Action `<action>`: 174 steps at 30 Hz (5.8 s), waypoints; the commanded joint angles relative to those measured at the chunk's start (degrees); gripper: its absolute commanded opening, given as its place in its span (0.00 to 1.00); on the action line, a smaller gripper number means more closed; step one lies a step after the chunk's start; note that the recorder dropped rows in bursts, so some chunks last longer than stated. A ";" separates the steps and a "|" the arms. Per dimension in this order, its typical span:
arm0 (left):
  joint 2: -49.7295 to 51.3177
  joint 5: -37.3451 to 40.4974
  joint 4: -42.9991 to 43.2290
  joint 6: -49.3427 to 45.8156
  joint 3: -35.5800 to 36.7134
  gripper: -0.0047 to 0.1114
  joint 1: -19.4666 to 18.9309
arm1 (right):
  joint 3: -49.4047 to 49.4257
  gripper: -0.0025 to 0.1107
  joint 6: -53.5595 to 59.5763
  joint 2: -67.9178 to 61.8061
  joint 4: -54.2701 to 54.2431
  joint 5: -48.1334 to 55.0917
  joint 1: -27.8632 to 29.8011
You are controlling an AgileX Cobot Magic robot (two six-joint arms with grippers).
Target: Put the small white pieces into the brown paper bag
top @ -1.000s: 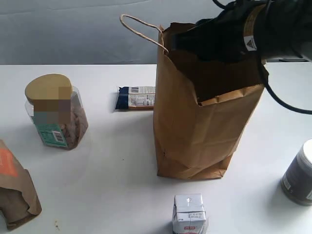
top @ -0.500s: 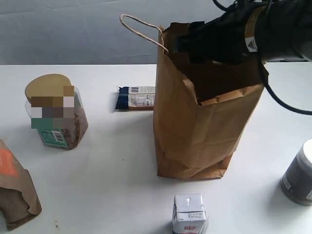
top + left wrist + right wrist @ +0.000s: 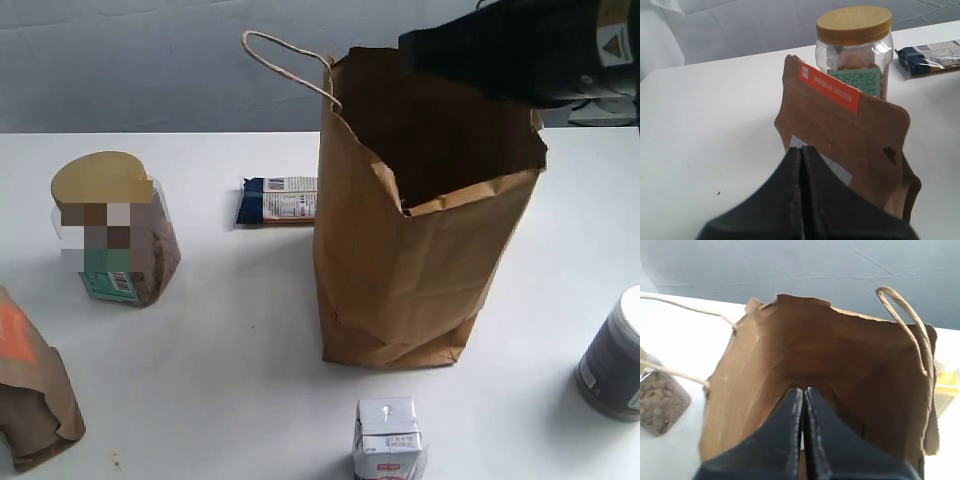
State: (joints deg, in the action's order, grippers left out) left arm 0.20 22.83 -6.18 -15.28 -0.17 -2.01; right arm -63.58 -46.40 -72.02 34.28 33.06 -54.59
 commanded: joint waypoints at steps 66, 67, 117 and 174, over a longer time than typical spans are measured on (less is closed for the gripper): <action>-0.20 -0.53 -0.51 0.12 0.17 0.04 0.45 | 63.58 0.02 45.59 72.02 -37.07 -25.23 36.99; -0.20 -0.53 -0.51 0.12 0.17 0.04 0.45 | 63.58 0.02 45.59 72.02 -37.07 -25.23 36.99; -0.20 -0.53 -0.51 0.12 0.17 0.04 0.45 | 63.58 0.02 45.49 72.02 -37.07 -25.23 39.96; -0.20 -0.53 -0.51 0.12 0.17 0.04 0.45 | 63.58 0.02 45.35 72.02 -37.07 -25.23 39.95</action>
